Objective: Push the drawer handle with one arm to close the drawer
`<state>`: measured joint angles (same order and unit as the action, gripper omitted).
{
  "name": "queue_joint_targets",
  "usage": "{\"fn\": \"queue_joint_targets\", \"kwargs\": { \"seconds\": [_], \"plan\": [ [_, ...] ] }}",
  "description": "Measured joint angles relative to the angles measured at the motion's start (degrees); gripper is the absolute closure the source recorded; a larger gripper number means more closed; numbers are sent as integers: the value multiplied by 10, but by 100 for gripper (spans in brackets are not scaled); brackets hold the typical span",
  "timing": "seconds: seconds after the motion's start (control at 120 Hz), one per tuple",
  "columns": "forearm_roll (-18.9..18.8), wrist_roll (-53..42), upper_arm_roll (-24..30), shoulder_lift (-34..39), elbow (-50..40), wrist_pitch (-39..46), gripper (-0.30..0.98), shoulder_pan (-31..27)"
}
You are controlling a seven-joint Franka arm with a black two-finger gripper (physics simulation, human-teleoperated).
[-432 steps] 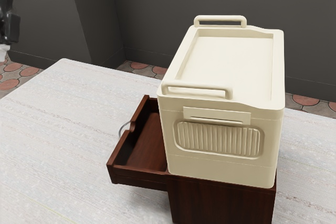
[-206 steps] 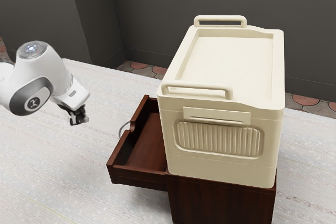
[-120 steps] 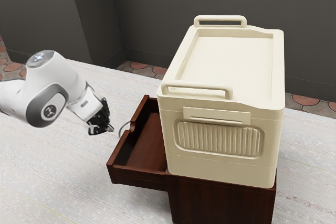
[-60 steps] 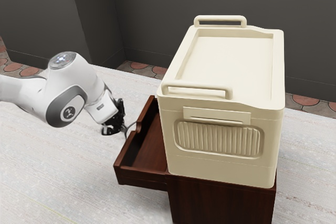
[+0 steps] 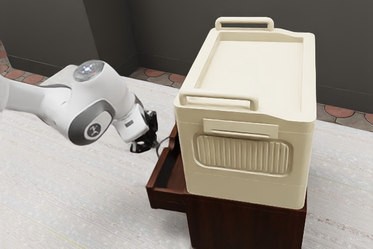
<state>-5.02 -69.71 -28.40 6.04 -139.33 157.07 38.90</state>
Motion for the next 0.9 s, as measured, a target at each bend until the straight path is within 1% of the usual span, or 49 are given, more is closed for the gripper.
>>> {"fn": "queue_joint_targets", "kwargs": {
  "seconds": [0.083,0.167,0.242,0.433,0.65,0.9],
  "plan": [
    [11,1,0,-1,0,5,79,9],
    [34,3,0,-7,0,13,79,14],
    [47,6,0,-12,1,20,79,18],
    [65,14,1,-19,1,44,79,23],
    [93,21,1,-32,2,75,79,46],
    [115,27,4,-64,27,96,79,62]
  ]
}}
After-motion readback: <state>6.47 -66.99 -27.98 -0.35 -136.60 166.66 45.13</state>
